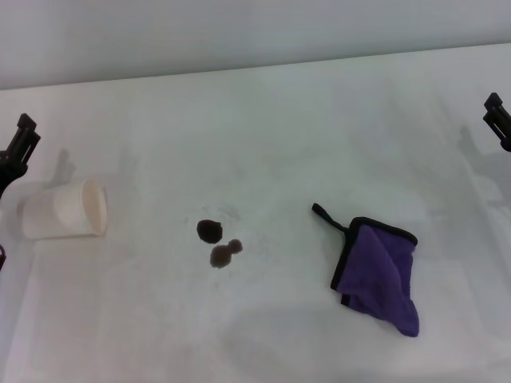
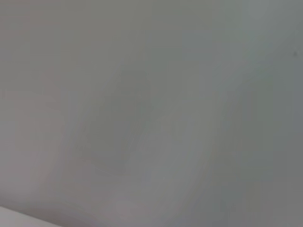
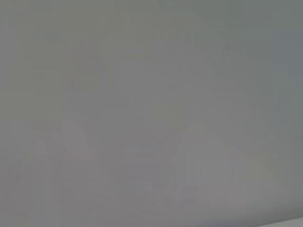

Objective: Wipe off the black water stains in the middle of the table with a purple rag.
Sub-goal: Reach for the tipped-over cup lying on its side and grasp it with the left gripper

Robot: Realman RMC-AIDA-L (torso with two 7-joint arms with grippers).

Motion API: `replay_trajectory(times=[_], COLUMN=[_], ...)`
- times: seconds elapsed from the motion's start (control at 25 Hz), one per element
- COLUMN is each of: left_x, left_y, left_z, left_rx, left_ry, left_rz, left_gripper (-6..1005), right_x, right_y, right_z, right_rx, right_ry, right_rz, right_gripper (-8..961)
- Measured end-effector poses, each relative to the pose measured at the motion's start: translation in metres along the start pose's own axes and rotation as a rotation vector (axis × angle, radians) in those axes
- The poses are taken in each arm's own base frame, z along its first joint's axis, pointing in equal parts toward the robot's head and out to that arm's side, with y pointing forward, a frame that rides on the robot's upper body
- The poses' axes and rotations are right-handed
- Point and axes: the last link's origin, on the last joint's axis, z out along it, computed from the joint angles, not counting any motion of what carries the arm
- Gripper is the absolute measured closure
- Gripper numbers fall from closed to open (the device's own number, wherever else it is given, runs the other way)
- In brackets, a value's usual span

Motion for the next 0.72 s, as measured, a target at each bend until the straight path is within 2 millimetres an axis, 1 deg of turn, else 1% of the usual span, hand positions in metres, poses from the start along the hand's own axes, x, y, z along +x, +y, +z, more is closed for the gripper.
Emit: replay_trajectory(times=[0.2,0.48,0.64,0.72], left_x=[0.004,0.005,0.013,0.021], left_y=[0.003,0.006,0.005,0.006], left_z=[0.0,0.001,0.008,0.017], left_rx=[-0.014,-0.02,-0.008,-0.036], left_ry=[0.031,0.042,0.071,0.078], left_rz=[0.011,0.071,0.0,-0.06], left_gripper=[123,123,124,124], right_x=[-0.001,0.0,-0.001,-0.002], right_y=[0.0,0.001,0.001,0.001], right_z=[0.001,0.001,0.001,0.002], right_rx=[-0.004,-0.006,-0.008,-0.01], right_ry=[-0.001,-0.001,-0.002,-0.003], right_rz=[0.004,0.005,0.004,0.002], right_gripper=[80,79,80,80])
